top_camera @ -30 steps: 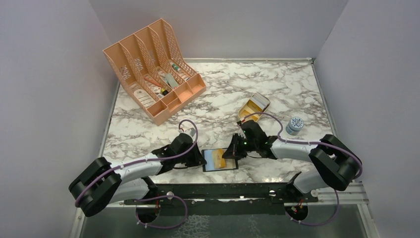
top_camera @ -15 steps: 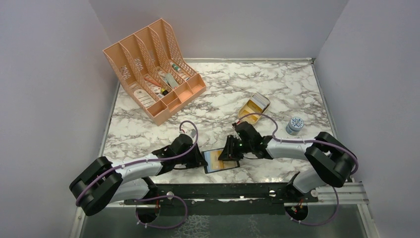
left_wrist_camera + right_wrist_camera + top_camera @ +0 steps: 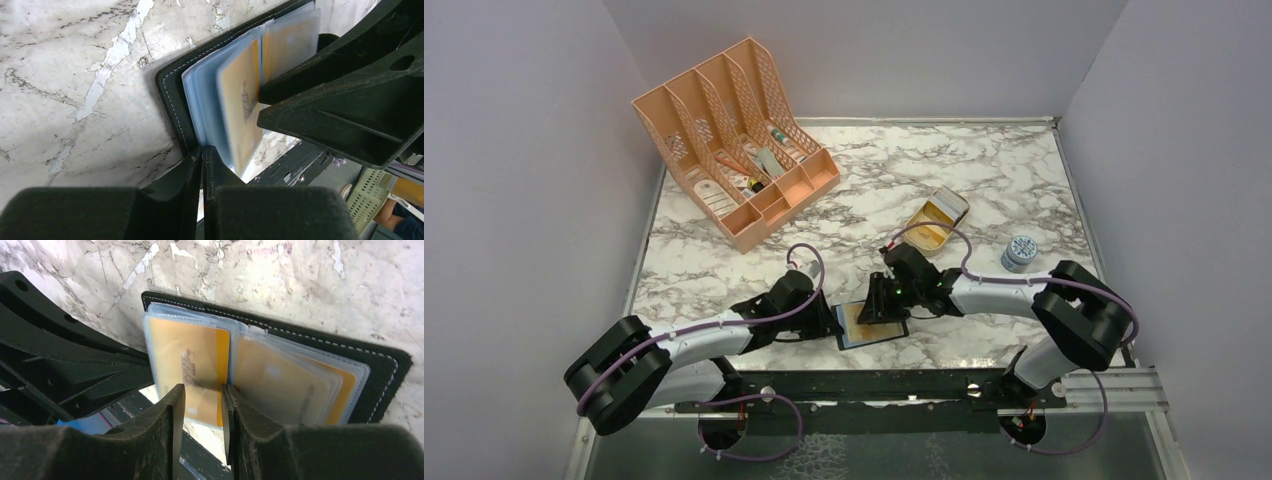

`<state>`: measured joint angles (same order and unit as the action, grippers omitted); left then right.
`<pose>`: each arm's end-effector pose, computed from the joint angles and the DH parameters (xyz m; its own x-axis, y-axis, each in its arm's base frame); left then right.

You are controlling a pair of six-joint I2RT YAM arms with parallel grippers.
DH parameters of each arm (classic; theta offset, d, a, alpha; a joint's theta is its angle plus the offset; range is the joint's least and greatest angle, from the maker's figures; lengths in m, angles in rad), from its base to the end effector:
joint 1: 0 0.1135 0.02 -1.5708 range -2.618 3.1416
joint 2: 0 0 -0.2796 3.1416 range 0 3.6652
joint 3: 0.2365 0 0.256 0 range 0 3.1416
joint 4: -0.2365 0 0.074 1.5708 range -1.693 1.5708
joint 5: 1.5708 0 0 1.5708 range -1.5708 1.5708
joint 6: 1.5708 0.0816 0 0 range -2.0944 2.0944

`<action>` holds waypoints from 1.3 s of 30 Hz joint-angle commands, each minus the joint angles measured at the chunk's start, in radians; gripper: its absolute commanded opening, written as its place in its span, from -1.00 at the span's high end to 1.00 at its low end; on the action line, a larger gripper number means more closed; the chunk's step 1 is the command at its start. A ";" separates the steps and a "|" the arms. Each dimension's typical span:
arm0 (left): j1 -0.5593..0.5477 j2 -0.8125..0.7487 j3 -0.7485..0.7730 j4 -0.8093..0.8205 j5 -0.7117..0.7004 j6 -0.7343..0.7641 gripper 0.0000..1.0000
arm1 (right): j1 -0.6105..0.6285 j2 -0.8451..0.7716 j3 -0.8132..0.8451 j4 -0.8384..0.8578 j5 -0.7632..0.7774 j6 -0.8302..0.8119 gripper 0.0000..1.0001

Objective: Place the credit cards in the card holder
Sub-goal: Insert the credit card into the card holder, then pick up the credit card from the storage box.

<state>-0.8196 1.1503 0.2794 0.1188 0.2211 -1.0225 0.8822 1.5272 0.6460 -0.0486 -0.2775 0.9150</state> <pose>0.1400 -0.1761 0.1121 -0.9449 -0.2081 -0.2528 0.0307 0.7122 -0.7013 0.1757 0.2486 0.1168 -0.9816 0.0068 -0.1906 -0.1126 0.7860 0.6078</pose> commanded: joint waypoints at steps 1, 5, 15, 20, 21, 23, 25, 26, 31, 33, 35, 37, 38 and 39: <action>-0.004 0.000 0.005 -0.005 0.012 0.015 0.83 | 0.012 0.033 0.038 0.019 -0.020 -0.064 0.36; -0.004 -0.010 0.028 -0.043 -0.004 0.036 0.83 | 0.012 -0.002 0.046 -0.010 0.003 -0.131 0.38; -0.004 -0.090 0.077 -0.169 -0.090 0.064 0.26 | 0.012 -0.064 0.168 -0.214 0.122 -0.305 0.37; -0.004 -0.146 0.110 -0.242 -0.136 0.100 -0.23 | -0.002 -0.050 0.306 -0.377 0.338 -0.404 0.35; -0.004 -0.155 0.119 -0.262 -0.148 0.109 -0.33 | -0.006 -0.042 0.338 -0.405 0.379 -0.425 0.33; -0.004 -0.180 0.143 -0.302 -0.173 0.129 -0.49 | -0.015 -0.026 0.399 -0.446 0.470 -0.474 0.31; -0.004 -0.201 0.170 -0.343 -0.196 0.151 -0.61 | -0.029 -0.007 0.460 -0.468 0.561 -0.532 0.30; -0.004 -0.211 0.182 -0.364 -0.205 0.161 -0.66 | -0.038 0.006 0.487 -0.483 0.607 -0.558 0.30; -0.003 -0.247 0.246 -0.451 -0.225 0.207 -0.98 | -0.089 0.096 0.606 -0.517 0.874 -0.708 0.27; -0.003 -0.255 0.263 -0.469 -0.230 0.222 -0.98 | -0.141 0.145 0.653 -0.535 0.922 -0.735 0.27; -0.003 -0.258 0.271 -0.479 -0.233 0.234 -0.98 | -0.195 0.188 0.694 -0.543 0.927 -0.769 0.27; -0.003 -0.259 0.274 -0.486 -0.233 0.240 -0.98 | -0.230 0.223 0.721 -0.541 0.960 -0.817 0.27; -0.003 -0.257 0.273 -0.487 -0.232 0.242 -0.98 | -0.247 0.243 0.732 -0.540 0.973 -0.837 0.26; -0.003 -0.257 0.270 -0.488 -0.231 0.242 -0.98 | -0.263 0.261 0.741 -0.539 0.984 -0.853 0.26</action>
<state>-0.8204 0.9039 0.5304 -0.3241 0.0193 -0.8165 0.6724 1.7355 1.3376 -0.5526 0.5694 0.1726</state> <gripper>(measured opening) 0.991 0.365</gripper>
